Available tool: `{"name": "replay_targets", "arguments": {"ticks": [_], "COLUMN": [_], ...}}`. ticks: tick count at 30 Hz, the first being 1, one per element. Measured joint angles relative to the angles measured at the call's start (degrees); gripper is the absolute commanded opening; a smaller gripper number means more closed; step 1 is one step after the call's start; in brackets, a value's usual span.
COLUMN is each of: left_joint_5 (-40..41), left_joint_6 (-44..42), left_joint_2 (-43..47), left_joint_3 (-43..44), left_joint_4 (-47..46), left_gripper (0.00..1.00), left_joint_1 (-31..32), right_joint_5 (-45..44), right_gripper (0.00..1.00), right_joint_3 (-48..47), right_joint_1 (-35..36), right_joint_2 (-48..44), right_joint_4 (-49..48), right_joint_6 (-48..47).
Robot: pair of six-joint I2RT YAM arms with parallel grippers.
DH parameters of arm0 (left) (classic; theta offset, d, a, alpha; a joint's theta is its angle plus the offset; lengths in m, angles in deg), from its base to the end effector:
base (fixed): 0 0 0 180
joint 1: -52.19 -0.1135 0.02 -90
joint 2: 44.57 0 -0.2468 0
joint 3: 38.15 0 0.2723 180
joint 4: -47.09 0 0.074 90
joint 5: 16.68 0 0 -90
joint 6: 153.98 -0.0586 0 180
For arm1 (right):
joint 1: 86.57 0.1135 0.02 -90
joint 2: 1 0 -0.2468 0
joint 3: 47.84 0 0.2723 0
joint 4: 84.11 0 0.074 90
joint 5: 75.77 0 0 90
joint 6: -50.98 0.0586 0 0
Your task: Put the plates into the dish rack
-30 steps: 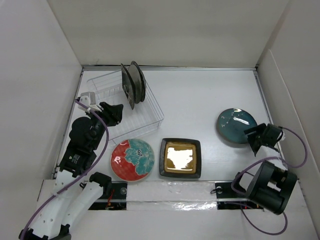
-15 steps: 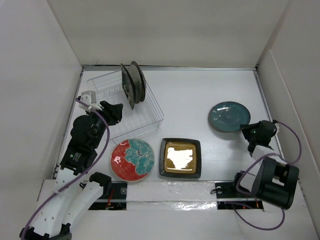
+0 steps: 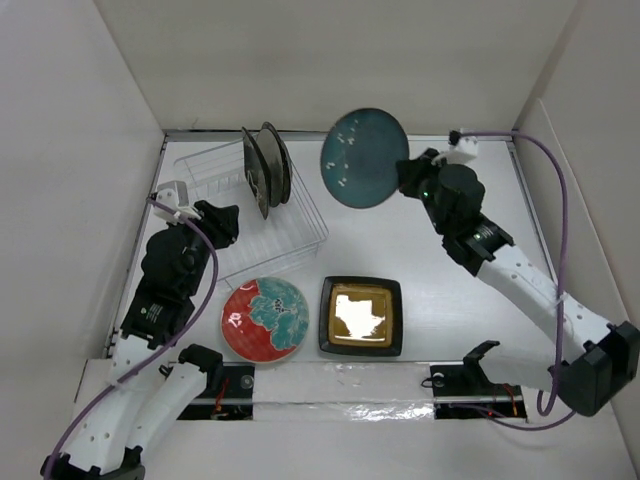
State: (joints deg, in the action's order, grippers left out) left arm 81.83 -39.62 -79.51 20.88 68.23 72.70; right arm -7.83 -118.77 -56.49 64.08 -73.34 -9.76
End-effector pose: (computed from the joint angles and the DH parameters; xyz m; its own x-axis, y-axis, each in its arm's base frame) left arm 0.1885 -0.0613 0.3728 -0.0419 -0.4199 -0.9066 0.2095 0.8836 -0.4189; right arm 0.2834 0.1387 0.3541 -0.1335 0.4462 -0.8849 -0.0865 0.8843 0.4589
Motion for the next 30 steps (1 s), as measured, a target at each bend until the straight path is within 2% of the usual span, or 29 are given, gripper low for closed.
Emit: {"name": "replay_targets", "arguments": {"ticks": [4, 8, 9, 14, 17, 21, 23, 30], "left_joint_5": [2.5, 6.5, 7.5, 10.8, 11.1, 11.7, 11.9, 11.9], "left_joint_6": [0.0, 0.3, 0.4, 0.7, 0.8, 1.0, 1.0, 1.0], "left_joint_2": [4.4, 10.1, 11.6, 13.5, 13.1, 13.1, 13.1, 13.1], "left_joint_3": [0.0, -0.8, -0.9, -0.9, -1.0, -1.0, -1.0, -1.0], "left_joint_4": [-0.1, -1.4, -1.8, -2.7, -2.4, -2.2, -2.1, -2.1], "left_gripper": [0.2, 0.02, 0.0, 0.01, 0.09, 0.15, 0.16, 0.16], "left_joint_1": [0.0, 0.0, 0.0, 0.0, 0.0, 0.0, 0.0, 0.0], "right_joint_5": [-3.4, -6.3, -6.6, -9.2, -13.9, -18.2, -20.1, -23.7], "right_gripper": [0.0, 0.0, 0.0, 0.0, 0.0, 0.0, 0.0, 0.0], "right_joint_3": [-16.2, -30.8, -34.2, -54.3, -69.8, -86.2, -88.8, -89.0], "right_joint_1": [9.0, 14.5, 15.3, 19.2, 22.3, 26.2, 27.6, 29.9], "right_joint_2": [9.9, 20.9, 23.6, 39.8, 51.4, 65.4, 69.5, 77.2], "right_joint_4": [-1.6, -2.2, -1.7, 2.4, 5.7, 6.4, 5.0, 1.7], "right_joint_6": [-7.3, -13.9, -15.0, -21.2, -27.8, -35.0, -38.3, -46.5]}}
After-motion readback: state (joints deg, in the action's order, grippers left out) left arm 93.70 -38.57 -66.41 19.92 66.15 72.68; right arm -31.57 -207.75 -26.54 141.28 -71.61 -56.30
